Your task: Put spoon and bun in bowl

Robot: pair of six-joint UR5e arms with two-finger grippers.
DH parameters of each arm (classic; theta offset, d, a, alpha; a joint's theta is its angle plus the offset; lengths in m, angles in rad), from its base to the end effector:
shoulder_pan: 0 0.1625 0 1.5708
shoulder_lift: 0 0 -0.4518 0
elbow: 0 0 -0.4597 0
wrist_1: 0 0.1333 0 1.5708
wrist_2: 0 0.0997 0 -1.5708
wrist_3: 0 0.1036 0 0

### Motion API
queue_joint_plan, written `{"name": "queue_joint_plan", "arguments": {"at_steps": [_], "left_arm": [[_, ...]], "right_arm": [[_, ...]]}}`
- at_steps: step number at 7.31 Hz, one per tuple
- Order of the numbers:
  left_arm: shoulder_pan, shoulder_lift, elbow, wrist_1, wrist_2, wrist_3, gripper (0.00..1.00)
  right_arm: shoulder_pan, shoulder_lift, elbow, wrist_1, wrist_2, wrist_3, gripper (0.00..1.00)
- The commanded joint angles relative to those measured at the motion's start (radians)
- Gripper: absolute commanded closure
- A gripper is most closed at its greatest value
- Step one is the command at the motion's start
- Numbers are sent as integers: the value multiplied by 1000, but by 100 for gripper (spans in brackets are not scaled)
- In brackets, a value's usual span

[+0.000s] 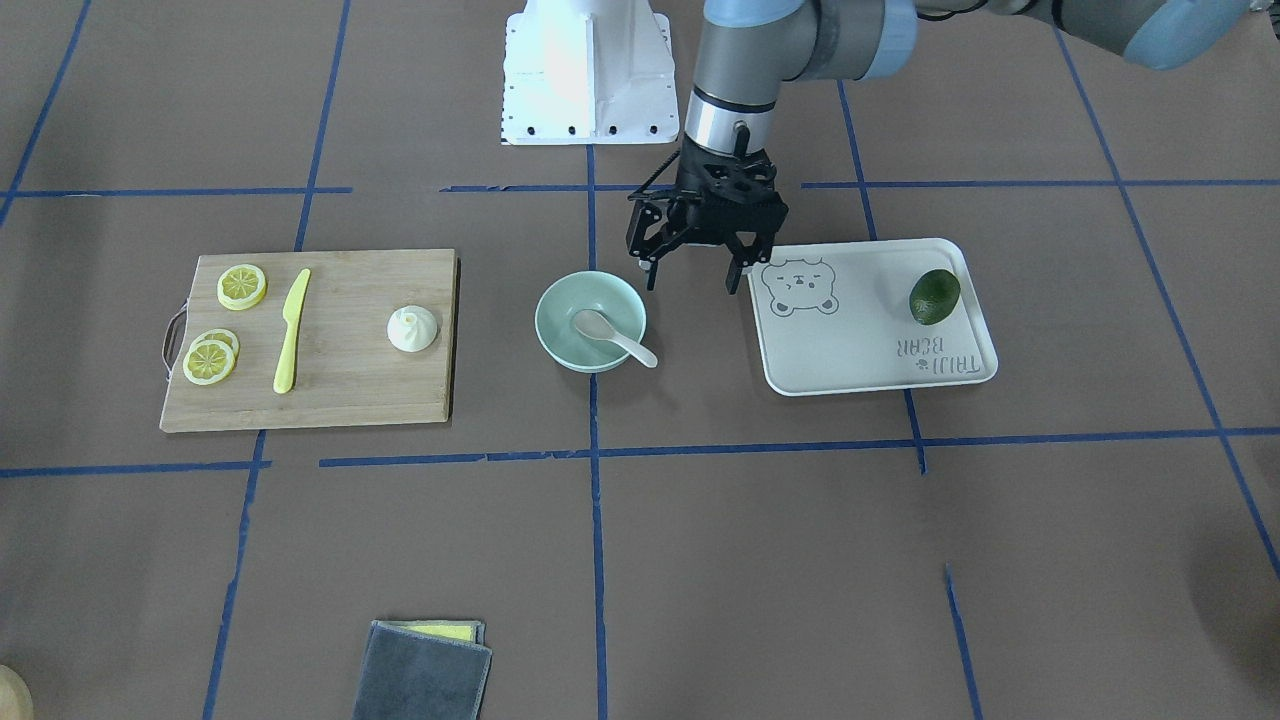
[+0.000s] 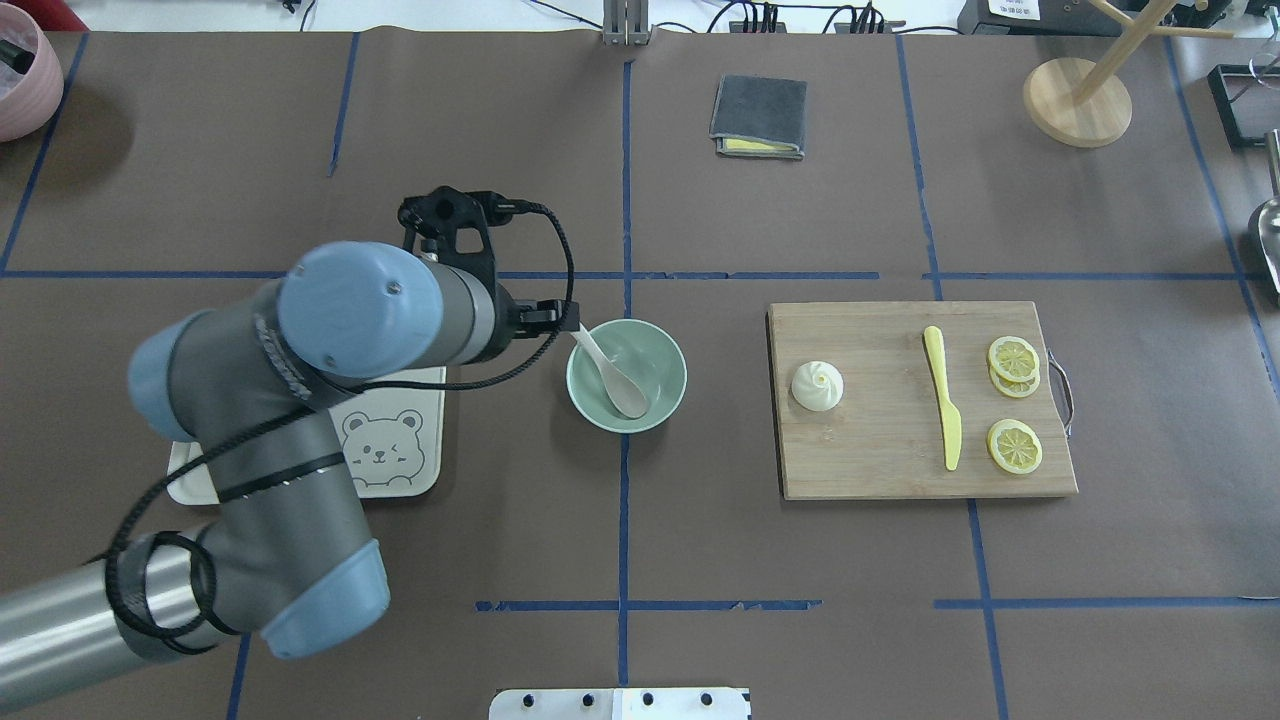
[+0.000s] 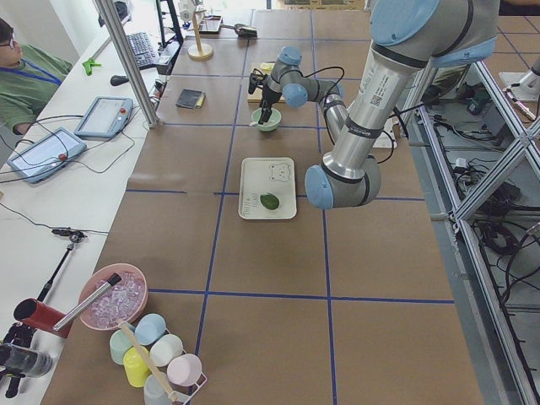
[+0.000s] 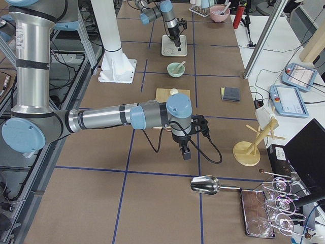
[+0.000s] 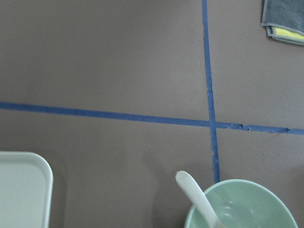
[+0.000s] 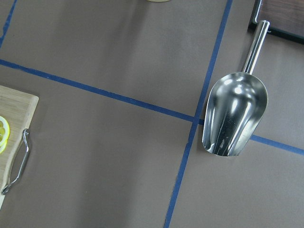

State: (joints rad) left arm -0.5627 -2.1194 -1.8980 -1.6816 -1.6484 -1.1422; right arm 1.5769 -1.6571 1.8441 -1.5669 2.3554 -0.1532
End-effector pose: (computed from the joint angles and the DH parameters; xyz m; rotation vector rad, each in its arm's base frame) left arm 0.5008 -0.4640 0.1687 0.4065 0.9015 -0.0847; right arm 0.0633 -0.5242 0.5802 0.2431 -0.7667 -0.2140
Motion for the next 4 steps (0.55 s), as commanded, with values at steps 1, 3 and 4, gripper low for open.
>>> {"name": "queue_joint_plan", "arguments": {"at_steps": [1, 3, 4], "left_arm": [[-232, 149, -44, -4, -199, 490, 0], [-513, 267, -3, -6, -435, 880, 0], [-642, 327, 55, -4, -503, 1021, 0]], "right_arm": [[-3, 3, 26, 1, 45, 0, 0], [-70, 57, 37, 4, 99, 3, 0], [-130, 68, 65, 4, 111, 99, 0]]}}
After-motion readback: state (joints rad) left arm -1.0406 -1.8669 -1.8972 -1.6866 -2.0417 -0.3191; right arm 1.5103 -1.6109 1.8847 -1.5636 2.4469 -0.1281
